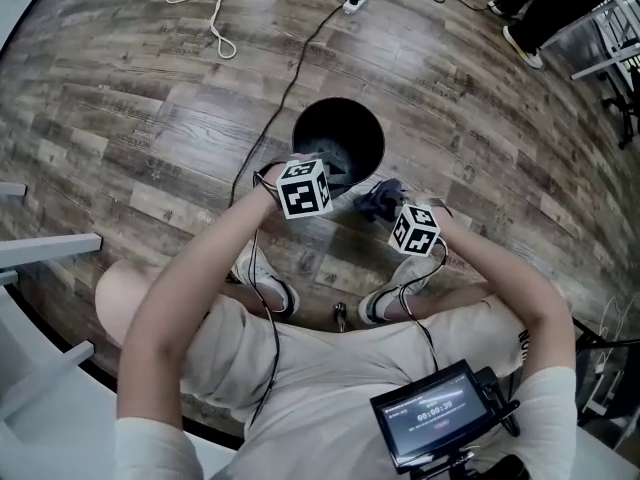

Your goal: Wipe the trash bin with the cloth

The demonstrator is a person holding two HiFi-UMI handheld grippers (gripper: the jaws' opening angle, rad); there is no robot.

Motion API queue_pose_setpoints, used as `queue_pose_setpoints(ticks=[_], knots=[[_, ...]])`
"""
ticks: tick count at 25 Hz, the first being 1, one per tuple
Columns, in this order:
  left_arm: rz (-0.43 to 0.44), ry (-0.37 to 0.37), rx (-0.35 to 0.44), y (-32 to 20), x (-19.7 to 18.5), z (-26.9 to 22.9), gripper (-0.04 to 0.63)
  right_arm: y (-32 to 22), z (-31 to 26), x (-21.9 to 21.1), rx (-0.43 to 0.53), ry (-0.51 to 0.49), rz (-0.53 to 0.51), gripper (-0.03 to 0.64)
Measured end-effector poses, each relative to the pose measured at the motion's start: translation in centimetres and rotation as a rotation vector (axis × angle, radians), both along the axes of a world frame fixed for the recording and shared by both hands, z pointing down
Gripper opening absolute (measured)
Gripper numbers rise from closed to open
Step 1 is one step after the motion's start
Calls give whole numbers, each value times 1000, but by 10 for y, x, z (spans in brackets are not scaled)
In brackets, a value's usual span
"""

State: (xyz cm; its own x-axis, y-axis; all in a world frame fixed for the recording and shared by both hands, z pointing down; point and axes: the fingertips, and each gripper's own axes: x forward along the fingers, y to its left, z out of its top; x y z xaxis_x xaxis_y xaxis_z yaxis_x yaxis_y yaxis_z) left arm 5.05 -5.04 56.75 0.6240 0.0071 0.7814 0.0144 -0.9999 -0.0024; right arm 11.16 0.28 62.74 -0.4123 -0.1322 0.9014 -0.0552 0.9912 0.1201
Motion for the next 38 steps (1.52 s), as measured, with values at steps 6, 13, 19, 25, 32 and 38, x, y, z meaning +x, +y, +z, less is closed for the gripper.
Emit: queue_pose_setpoints(ticks=[6, 13, 19, 25, 32, 38], knots=[[-212, 296, 28, -31, 21, -107, 100, -56, -165, 9, 173, -231, 264, 77], [-371, 514, 185, -47, 6, -244, 100, -100, -316, 13, 318, -659, 549, 77], [-523, 582, 180, -63, -14, -291, 100, -98, -359, 14, 439, -789, 568, 77], [-522, 548, 224, -49, -24, -283, 98, -99, -346, 21, 471, -852, 599, 77], [-599, 521, 149, -65, -16, -217, 98, -108, -263, -1, 455, -675, 483, 77], [-536, 457, 146, -67, 2, -183, 98, -122, -254, 1, 452, -662, 482, 77]])
